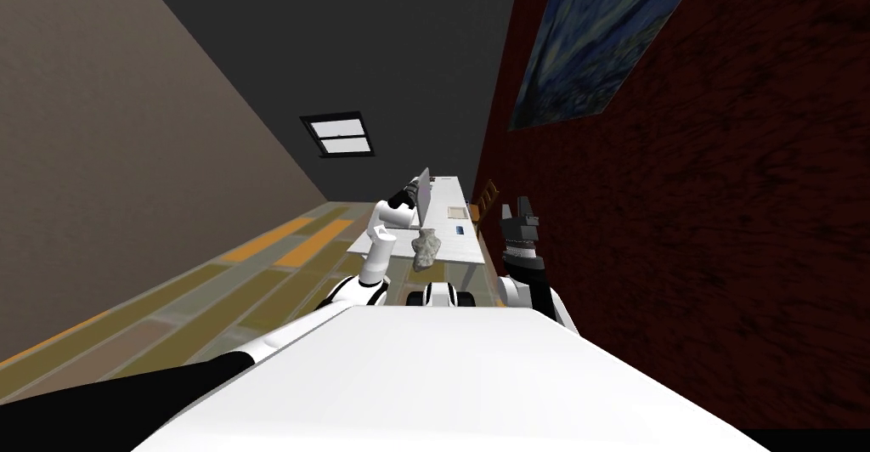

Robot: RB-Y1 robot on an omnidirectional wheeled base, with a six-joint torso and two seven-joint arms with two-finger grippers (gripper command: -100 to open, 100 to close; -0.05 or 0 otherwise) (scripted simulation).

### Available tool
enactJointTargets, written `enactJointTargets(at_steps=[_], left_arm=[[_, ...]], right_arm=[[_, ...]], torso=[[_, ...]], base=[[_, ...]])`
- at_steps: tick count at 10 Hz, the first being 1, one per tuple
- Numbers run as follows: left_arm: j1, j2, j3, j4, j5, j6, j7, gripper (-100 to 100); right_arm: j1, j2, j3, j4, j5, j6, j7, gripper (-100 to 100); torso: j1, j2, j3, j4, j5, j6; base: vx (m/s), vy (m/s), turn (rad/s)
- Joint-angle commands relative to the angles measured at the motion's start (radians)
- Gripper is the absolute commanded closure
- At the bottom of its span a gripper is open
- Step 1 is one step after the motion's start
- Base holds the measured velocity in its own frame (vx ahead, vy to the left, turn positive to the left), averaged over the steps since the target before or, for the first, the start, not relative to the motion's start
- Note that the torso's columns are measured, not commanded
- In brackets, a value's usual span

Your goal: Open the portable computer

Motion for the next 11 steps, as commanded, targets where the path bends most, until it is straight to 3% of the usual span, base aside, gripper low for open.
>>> enactJointTargets(at_steps=[1,5,6,7,11], left_arm=[[-0.036,0.003,0.001,0.014,-0.002,0.060,-0.003,-100],[-0.042,0.003,0.004,0.020,-0.002,0.064,-0.003,-100],[-0.042,0.003,0.004,0.021,-0.002,0.064,-0.003,100],[-0.036,-0.021,0.026,0.033,0.023,0.033,0.029,100],[-0.018,-0.070,0.069,0.062,0.072,-0.024,0.090,100]], right_arm=[[0.000,0.000,0.000,0.000,0.000,0.000,0.000,0],[0.000,0.000,0.000,0.000,0.000,0.000,0.000,0],[0.000,0.000,0.000,0.000,0.000,0.000,0.000,0],[0.000,0.000,0.000,0.000,0.000,0.000,0.000,0],[0.000,0.000,0.000,0.000,0.000,0.000,0.000,0]], torso=[[0.001,0.000,0.000,0.000,0.000,0.000],[-0.001,-0.005,-0.003,-0.001,0.000,0.000],[-0.001,-0.002,-0.002,-0.001,0.000,0.000],[0.000,0.001,0.001,-0.002,0.000,0.000],[0.011,-0.005,-0.003,-0.007,0.005,-0.007]], base=[[0.006,0.065,-0.035],[0.042,0.030,-0.014],[0.013,0.003,-0.002],[0.030,0.092,0.033],[-0.007,0.137,0.040]])
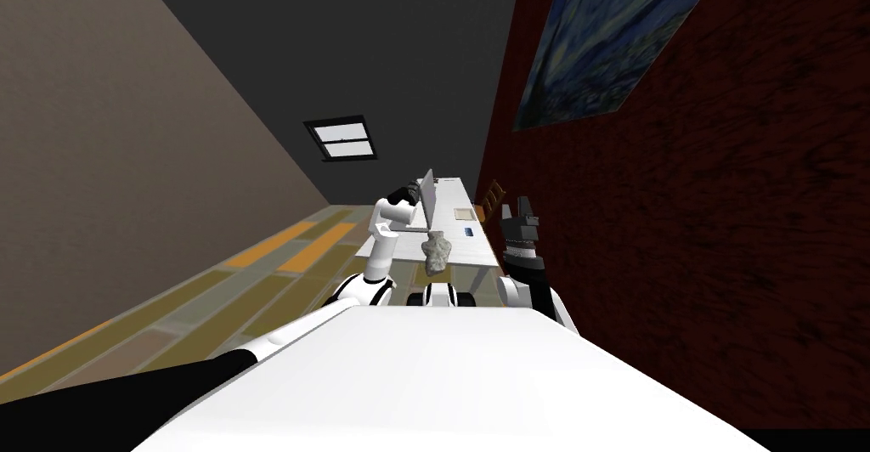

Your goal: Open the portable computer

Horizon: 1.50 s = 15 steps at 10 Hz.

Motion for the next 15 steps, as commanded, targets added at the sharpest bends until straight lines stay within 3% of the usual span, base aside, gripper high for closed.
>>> enactJointTargets(at_steps=[1,4,5,6,7,9,10,11,12,13,14,15], left_arm=[[0.019,-0.033,0.032,0.032,0.027,-0.033,0.045,100],[0.033,-0.070,0.064,0.054,0.064,-0.075,0.091,100],[0.029,-0.060,0.059,0.042,0.054,-0.070,0.079,100],[0.054,-0.010,0.111,0.093,0.101,-0.125,0.127,100],[0.054,0.018,0.121,0.122,0.101,-0.144,0.127,100],[0.054,0.024,0.121,0.140,0.101,-0.144,0.127,100],[0.077,0.081,0.181,0.184,0.148,-0.195,0.171,100],[0.077,0.107,0.181,0.195,0.148,-0.214,0.171,100],[0.077,0.107,0.181,0.231,0.148,-0.214,0.171,100],[0.101,0.155,0.238,0.261,0.188,-0.278,0.215,100],[0.101,0.191,0.241,0.268,0.195,-0.284,0.215,100],[0.101,0.191,0.241,0.294,0.195,-0.284,0.215,100]], right_arm=[[0.000,0.000,0.000,0.000,0.000,0.000,0.000,0],[0.000,0.000,0.000,0.000,0.000,0.000,0.000,0],[0.000,0.000,0.000,0.000,0.000,0.000,0.000,0],[0.000,0.000,0.000,0.000,0.000,0.000,0.000,0],[0.000,0.000,0.000,0.000,0.000,0.000,0.000,0],[0.000,0.000,0.000,0.000,0.000,0.000,0.000,0],[0.000,0.000,0.000,0.000,0.000,0.000,0.000,0],[-0.001,0.000,0.000,0.000,0.000,0.000,0.000,0],[0.000,0.000,0.000,0.000,0.000,0.000,0.000,0],[0.000,0.000,0.000,0.000,0.000,0.000,0.000,0],[0.000,0.000,0.000,0.000,0.000,0.000,0.000,0],[0.000,0.000,0.000,0.000,0.000,0.000,0.000,0]], torso=[[-0.002,-0.001,-0.001,0.000,-0.001,0.002],[-0.012,-0.001,-0.001,0.001,-0.005,0.009],[-0.015,0.000,0.000,0.002,-0.006,0.010],[-0.019,0.003,0.002,0.005,-0.007,0.010],[-0.018,0.007,0.004,0.003,-0.007,0.012],[-0.020,0.002,0.002,-0.001,-0.007,0.014],[-0.021,-0.002,-0.001,-0.002,-0.007,0.012],[-0.018,-0.003,-0.002,-0.005,-0.005,0.014],[-0.015,-0.006,-0.004,-0.007,-0.003,0.016],[-0.014,-0.011,-0.007,-0.008,-0.003,0.014],[-0.011,-0.009,-0.006,-0.008,-0.001,0.012],[-0.010,-0.010,-0.006,-0.007,-0.001,0.013]], base=[[0.001,0.139,0.051],[0.011,0.140,0.043],[0.003,0.062,0.018],[-0.101,0.058,-0.230],[-0.128,0.078,-0.346],[-0.040,0.027,-0.189],[-0.105,-0.007,-0.348],[-0.135,0.022,-0.380],[-0.073,0.030,-0.150],[-0.138,0.025,-0.358],[-0.140,0.027,-0.337],[-0.056,0.021,-0.229]])
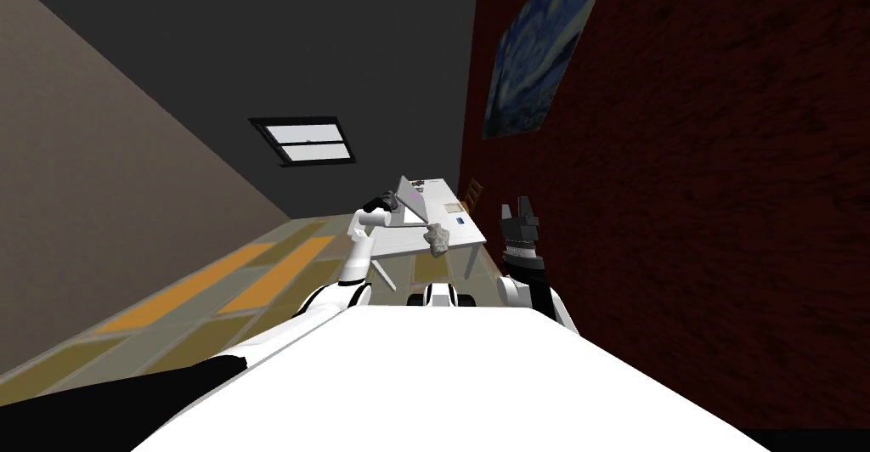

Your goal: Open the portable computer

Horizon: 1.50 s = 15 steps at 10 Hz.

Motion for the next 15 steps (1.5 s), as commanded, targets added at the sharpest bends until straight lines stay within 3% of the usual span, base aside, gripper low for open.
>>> enactJointTargets(at_steps=[1,2,3,5,6,7,8,9,10,11,12,13,14,15], left_arm=[[0.017,0.008,-0.001,0.073,0.002,-0.012,0.009,100],[0.017,0.008,-0.001,0.089,0.002,-0.012,0.009,100],[0.040,0.079,0.059,0.113,0.048,-0.067,0.053,100],[0.040,0.092,0.059,0.178,0.048,-0.082,0.053,100],[-0.016,0.151,0.119,0.221,0.036,-0.119,0.033,-100],[-0.016,0.151,0.130,0.250,0.036,-0.119,0.033,-100],[-0.042,0.198,0.169,0.280,0.025,-0.142,0.014,-100],[-0.042,0.198,0.192,0.299,0.025,-0.142,0.014,-100],[-0.042,0.198,0.192,0.329,0.025,-0.142,0.014,-100],[-0.067,0.244,0.236,0.378,0.014,-0.165,-0.006,-100],[-0.067,0.244,0.254,0.409,0.014,-0.165,-0.006,-100],[-0.092,0.287,0.289,0.442,0.004,-0.189,-0.025,-100],[-0.092,0.291,0.316,0.469,0.004,-0.189,-0.025,-100],[-0.117,0.338,0.345,0.510,-0.007,-0.212,-0.044,-100]], right_arm=[[0.000,0.000,0.000,0.000,0.000,0.000,0.000,0],[0.000,0.000,0.000,0.000,0.000,0.000,0.000,0],[0.001,0.000,0.000,0.000,0.000,0.000,0.000,0],[0.000,0.000,0.000,0.000,0.000,0.000,0.000,0],[0.000,0.000,0.000,0.000,0.000,0.000,0.000,0],[0.000,0.000,0.000,0.000,0.000,0.000,0.000,0],[0.000,0.000,0.000,0.000,0.000,0.000,0.000,0],[0.000,0.000,0.000,0.000,0.000,0.000,0.000,0],[0.000,0.000,0.000,0.000,0.000,0.000,0.000,0],[0.001,0.000,0.000,0.000,0.000,0.000,0.000,0],[0.000,0.000,0.000,0.000,0.000,0.000,0.000,0],[0.000,0.000,0.000,0.000,0.000,0.000,0.000,0],[0.000,0.000,0.000,0.000,0.000,0.000,0.000,0],[0.000,0.000,0.000,0.000,0.000,0.000,0.000,0]], torso=[[-0.003,-0.004,-0.002,-0.001,-0.001,0.002],[-0.005,-0.007,-0.005,-0.003,-0.001,0.003],[-0.005,-0.008,-0.005,-0.003,0.000,0.004],[-0.003,0.001,0.000,0.000,0.001,0.006],[-0.003,-0.005,-0.003,-0.002,0.001,0.007],[-0.001,0.000,-0.001,0.005,-0.002,0.001],[0.000,0.007,0.004,0.010,-0.003,-0.004],[0.000,0.013,0.008,0.014,-0.004,-0.004],[0.000,0.015,0.010,0.015,-0.004,-0.006],[-0.001,0.014,0.009,0.015,-0.004,-0.007],[-0.002,0.017,0.010,0.015,-0.005,-0.004],[-0.002,0.017,0.011,0.015,-0.005,-0.006],[-0.002,0.018,0.011,0.015,-0.005,-0.005],[-0.001,0.017,0.011,0.016,-0.005,-0.006]], base=[[-0.002,0.013,-0.045],[0.012,0.001,0.027],[-0.102,0.003,-0.267],[-0.096,0.018,-0.307],[-0.140,0.006,-0.422],[-0.119,0.010,-0.289],[-0.130,0.016,-0.398],[-0.102,0.027,-0.274],[-0.044,0.017,-0.016],[-0.090,0.013,-0.331],[-0.109,0.000,-0.307],[-0.154,-0.016,-0.367],[-0.149,-0.016,-0.293],[-0.157,-0.014,-0.351]])
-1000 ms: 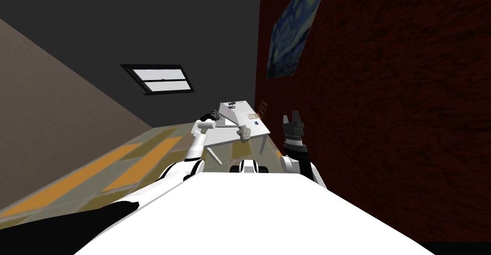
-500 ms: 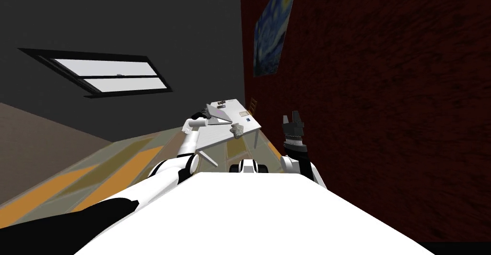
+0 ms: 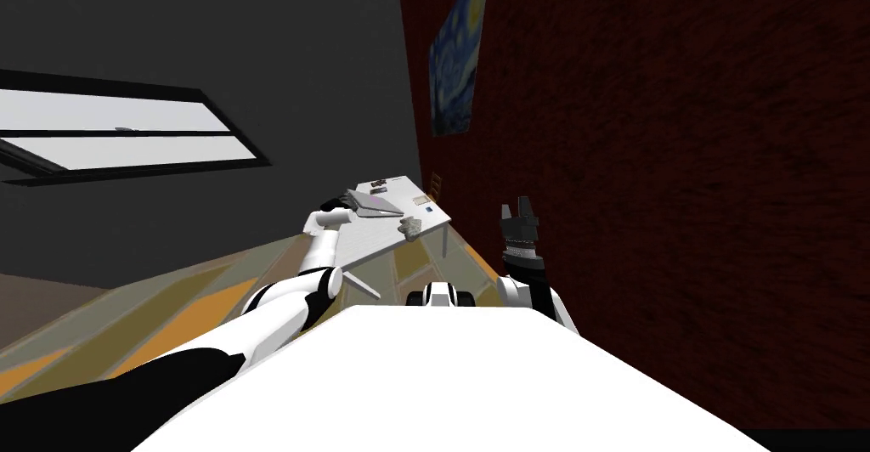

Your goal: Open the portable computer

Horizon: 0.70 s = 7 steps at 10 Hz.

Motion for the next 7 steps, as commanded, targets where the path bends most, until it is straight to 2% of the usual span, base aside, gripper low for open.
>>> enactJointTargets(at_steps=[1,3,4,5,7], left_arm=[[-0.033,0.043,0.082,0.081,-0.029,-0.022,-0.019,-100],[-0.033,0.043,0.082,0.107,-0.029,-0.022,-0.019,-100],[-0.058,0.089,0.131,0.140,-0.039,-0.046,-0.038,-100],[-0.058,0.089,0.144,0.139,-0.039,-0.046,-0.038,-100],[-0.058,0.089,0.144,0.186,-0.039,-0.046,-0.038,-100]], right_arm=[[0.000,0.000,0.000,0.000,0.000,0.000,0.000,0],[0.000,0.000,0.000,0.000,0.000,0.000,0.000,0],[0.001,0.000,0.000,0.000,0.000,0.000,0.000,0],[0.000,0.000,0.000,0.000,0.000,0.000,0.000,0],[0.000,0.000,0.000,0.000,0.000,0.000,0.000,0]], torso=[[-0.001,0.000,0.000,0.000,-0.001,0.002],[0.001,-0.006,-0.004,-0.002,0.001,0.000],[0.002,-0.008,-0.005,-0.004,0.002,0.000],[0.001,-0.002,-0.002,-0.002,0.001,0.002],[0.000,-0.002,-0.001,-0.001,0.001,-0.001]], base=[[-0.121,-0.018,-0.297],[-0.023,0.003,-0.015],[-0.076,0.002,-0.328],[-0.105,-0.010,-0.356],[-0.032,-0.011,0.010]])
